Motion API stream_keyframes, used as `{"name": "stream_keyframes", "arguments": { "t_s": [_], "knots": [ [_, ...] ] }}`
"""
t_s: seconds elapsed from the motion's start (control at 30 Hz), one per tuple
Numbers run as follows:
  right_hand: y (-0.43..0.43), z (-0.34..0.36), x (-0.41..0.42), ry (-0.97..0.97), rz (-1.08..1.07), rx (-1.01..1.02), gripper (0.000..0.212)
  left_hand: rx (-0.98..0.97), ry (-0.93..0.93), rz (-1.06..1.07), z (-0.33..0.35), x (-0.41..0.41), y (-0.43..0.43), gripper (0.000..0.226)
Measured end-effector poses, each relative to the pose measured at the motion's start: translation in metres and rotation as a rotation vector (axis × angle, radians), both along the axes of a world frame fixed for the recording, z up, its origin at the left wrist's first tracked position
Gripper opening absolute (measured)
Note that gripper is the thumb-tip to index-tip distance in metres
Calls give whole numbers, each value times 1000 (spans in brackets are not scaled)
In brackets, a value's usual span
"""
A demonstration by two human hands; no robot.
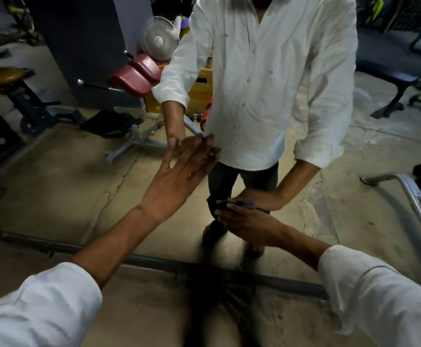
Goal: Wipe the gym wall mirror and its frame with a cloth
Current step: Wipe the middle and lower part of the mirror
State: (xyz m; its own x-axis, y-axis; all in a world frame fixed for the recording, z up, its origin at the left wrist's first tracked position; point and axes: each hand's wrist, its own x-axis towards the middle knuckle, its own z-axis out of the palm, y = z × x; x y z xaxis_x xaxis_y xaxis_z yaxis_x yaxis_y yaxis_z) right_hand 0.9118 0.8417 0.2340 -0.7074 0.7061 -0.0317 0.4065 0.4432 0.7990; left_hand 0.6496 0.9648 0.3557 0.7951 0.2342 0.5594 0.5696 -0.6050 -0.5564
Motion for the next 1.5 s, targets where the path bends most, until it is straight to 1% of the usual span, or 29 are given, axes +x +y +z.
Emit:
{"name": "stream_keyframes", "arguments": {
  "t_s": [0.1,0.13,0.17,0.23,0.3,0.33,0.4,0.5,0.57,0.6,0.63,0.73,0.77,0.83,0.9,0.93,0.97,1.03,1.07,1.13,1.17,1.2,1.23,1.27,1.3,1.37,1.4,1.47,1.5],
  "knots": [
    [9,54,-5,303,68,195,40,-19,-2,-2,-1,1,-1,105],
    [11,73,-6,416,68,263,42,-33,-12,-5,0,1,-2,106],
    [11,88,-7,489,64,313,44,-48,-25,-6,0,1,-4,106],
    [11,99,-5,539,68,352,44,-77,-45,-2,1,2,-8,105],
    [10,87,-3,511,95,357,54,-105,-38,7,3,2,-14,108],
    [10,74,-4,465,99,332,53,-117,-28,9,5,0,-16,109],
    [13,42,-7,334,107,217,44,-126,-23,8,8,-8,-14,109],
    [24,15,-13,69,80,111,46,-149,-79,70,14,-28,-11,105],
    [26,17,-25,24,84,55,41,-200,-119,127,19,-41,-12,108],
    [29,26,-30,46,72,60,39,-200,-132,144,20,-47,-10,109],
    [34,42,-36,128,72,112,39,-190,-132,151,22,-52,-7,109],
    [58,110,-56,555,214,430,41,-176,-124,125,31,-64,3,106],
    [67,131,-62,661,257,482,42,-168,-123,114,32,-68,6,104],
    [81,166,-72,762,305,512,48,-151,-133,100,34,-75,12,101],
    [88,175,-84,822,297,505,47,-154,-149,97,32,-83,20,101],
    [89,167,-91,816,280,493,44,-167,-162,106,32,-88,23,102],
    [90,152,-98,759,257,497,41,-182,-175,120,31,-95,26,104],
    [92,106,-111,561,206,484,41,-202,-191,137,29,-113,37,108],
    [91,84,-117,460,173,417,44,-205,-186,139,27,-124,43,110],
    [91,40,-124,205,109,208,49,-199,-145,140,21,-145,55,111],
    [90,28,-128,124,79,108,50,-194,-118,138,18,-154,60,111],
    [92,19,-130,84,55,43,50,-190,-95,132,15,-161,66,110],
    [94,18,-134,93,41,11,49,-188,-72,127,13,-168,71,108],
    [98,23,-139,148,50,7,47,-186,-48,121,11,-174,77,105],
    [103,32,-142,251,71,41,44,-179,-27,115,10,-179,83,101],
    [115,68,-151,516,100,182,41,-160,-4,107,8,-187,93,95],
    [121,92,-157,609,106,247,42,-149,-5,103,7,-188,97,94],
    [130,131,-168,687,100,340,44,-112,-17,112,4,-188,102,96],
    [133,140,-173,694,96,383,45,-94,-26,123,2,-188,104,98]
  ]
}}
